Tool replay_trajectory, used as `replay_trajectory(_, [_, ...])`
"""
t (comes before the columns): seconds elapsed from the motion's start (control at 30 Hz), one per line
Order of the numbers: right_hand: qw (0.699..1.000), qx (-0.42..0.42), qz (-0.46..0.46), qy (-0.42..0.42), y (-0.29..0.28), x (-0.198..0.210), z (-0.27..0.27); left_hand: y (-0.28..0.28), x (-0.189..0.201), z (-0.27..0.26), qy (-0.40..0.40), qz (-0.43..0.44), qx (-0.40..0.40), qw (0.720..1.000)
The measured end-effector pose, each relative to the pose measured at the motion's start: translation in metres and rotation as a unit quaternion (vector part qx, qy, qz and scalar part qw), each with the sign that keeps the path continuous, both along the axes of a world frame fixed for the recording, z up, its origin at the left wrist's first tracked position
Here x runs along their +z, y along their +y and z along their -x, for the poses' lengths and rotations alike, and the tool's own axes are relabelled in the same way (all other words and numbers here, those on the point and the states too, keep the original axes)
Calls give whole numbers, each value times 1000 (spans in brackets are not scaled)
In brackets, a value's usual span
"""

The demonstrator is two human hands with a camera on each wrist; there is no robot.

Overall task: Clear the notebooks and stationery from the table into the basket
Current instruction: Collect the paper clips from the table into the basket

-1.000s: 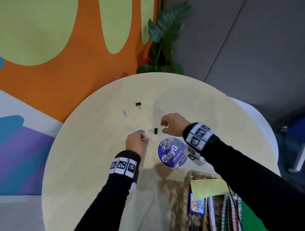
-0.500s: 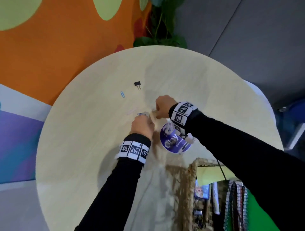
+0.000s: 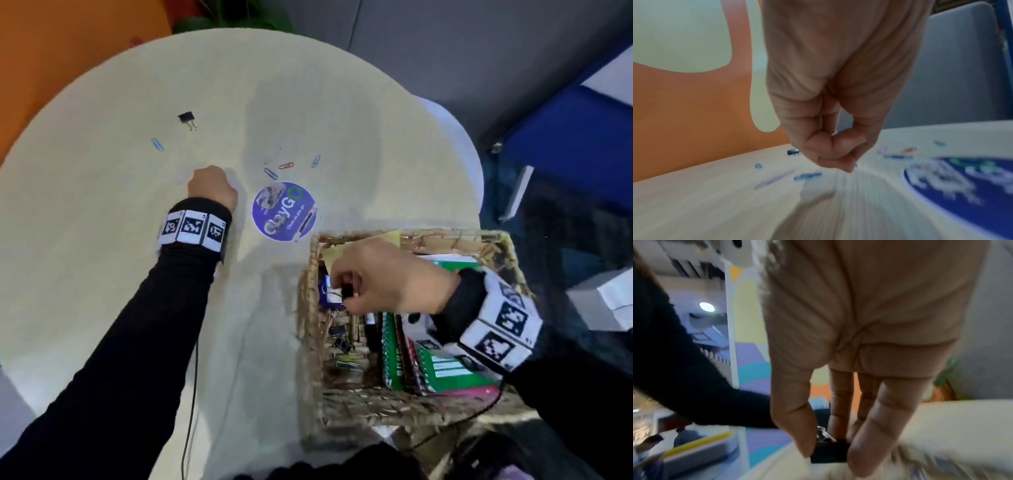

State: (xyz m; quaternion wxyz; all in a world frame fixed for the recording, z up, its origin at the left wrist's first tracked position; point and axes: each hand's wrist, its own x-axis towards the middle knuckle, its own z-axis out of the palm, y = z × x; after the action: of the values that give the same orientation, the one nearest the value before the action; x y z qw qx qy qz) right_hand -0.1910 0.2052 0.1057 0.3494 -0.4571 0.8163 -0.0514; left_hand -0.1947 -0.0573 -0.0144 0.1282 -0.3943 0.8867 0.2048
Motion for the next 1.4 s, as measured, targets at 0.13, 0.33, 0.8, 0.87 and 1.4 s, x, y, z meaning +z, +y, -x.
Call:
replay_trajectory(0.13, [995,16,-98,-17,31,-61,-33,22,51,-19,88,21,-20,996])
replay_trajectory(0.33, [993,45,-103,43,28,-99,-47,87,130,-87,149,1,-166,975])
replay_trajectory(0.8, [959,-247,110,83,89,-43,-10,236,89,-133,-147,28,-464,873])
replay_trajectory(0.87, [946,-277,149,82,104,-34,-13,246,78,-126,-185,24,-494,849])
replay_trajectory(1.4, [934,-295,196,46,122,-15,-17,213,89,-103,-51,-74,-393,915])
